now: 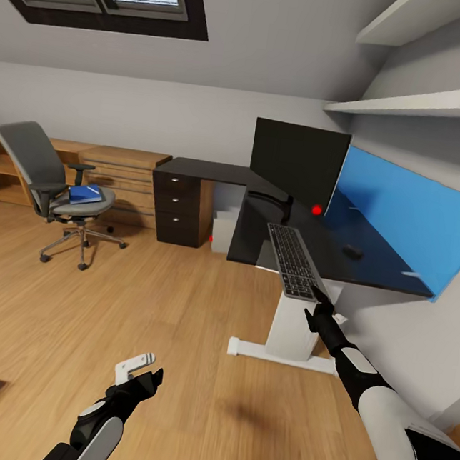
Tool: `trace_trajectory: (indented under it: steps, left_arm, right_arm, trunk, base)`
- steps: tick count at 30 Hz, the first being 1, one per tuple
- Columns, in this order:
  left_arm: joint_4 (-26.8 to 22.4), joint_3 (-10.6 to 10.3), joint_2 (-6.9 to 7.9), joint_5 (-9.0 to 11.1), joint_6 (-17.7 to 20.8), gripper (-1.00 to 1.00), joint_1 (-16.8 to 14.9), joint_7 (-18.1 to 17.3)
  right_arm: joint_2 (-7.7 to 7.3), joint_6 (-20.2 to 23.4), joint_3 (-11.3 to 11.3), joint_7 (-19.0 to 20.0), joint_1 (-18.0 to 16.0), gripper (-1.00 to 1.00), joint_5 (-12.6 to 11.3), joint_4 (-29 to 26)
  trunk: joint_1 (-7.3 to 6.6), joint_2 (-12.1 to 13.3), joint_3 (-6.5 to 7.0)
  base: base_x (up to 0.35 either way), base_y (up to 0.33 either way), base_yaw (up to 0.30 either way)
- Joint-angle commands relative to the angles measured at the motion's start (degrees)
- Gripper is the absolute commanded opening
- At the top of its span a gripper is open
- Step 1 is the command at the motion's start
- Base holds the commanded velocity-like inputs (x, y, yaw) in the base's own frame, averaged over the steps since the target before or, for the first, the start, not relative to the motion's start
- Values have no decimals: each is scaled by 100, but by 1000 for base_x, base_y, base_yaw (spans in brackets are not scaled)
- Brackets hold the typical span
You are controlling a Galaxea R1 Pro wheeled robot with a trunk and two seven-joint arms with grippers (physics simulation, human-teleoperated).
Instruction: In the bedroom, organize the workspace by keeping the computer under the desk, ensuring the monitor is on the desk, placing the keyboard on the desk next to the monitor, placing the mouse on the desk next to the keyboard, moving the folder from the swivel chair onto the desk next to the mouse, stacking the notebook on top of the folder with the pen on top of the notebook, and positioning the swivel chair next to the desk.
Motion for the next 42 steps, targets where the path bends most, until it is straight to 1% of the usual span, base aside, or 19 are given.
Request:
trace_trajectory:
  steps: [1,9,34,35,42]
  left_arm:
    - [-8,-14,6,40,8,100,-5,48]
    - [-7,-14,11,39,8,100,-5,53]
    - [-7,-14,15,42,8,100,-5,65]
    - [-8,-14,15,42,8,100,-5,65]
    - [-9,-14,13,42,8,100,-5,65]
  right_arm:
    - [0,52,-17,8,-4,100,-45,4]
    - [0,52,-17,7,-4,100,-47,4]
    - [0,60,-9,-2,-4,100,-34,4]
    - [0,60,-8,-2,-4,-100,-33,4]
    - [0,60,-8,-1,-4,-100,-37,4]
  trunk:
    - [1,-2,-5]
    - [1,-2,-5]
    - [1,-2,-5]
    - [1,-2,-5]
    - [1,-2,-5]
  base:
    - [164,0,0]
    - [50,0,0]
    - [2,0,0]
    - [0,0,0]
    - [0,0,0]
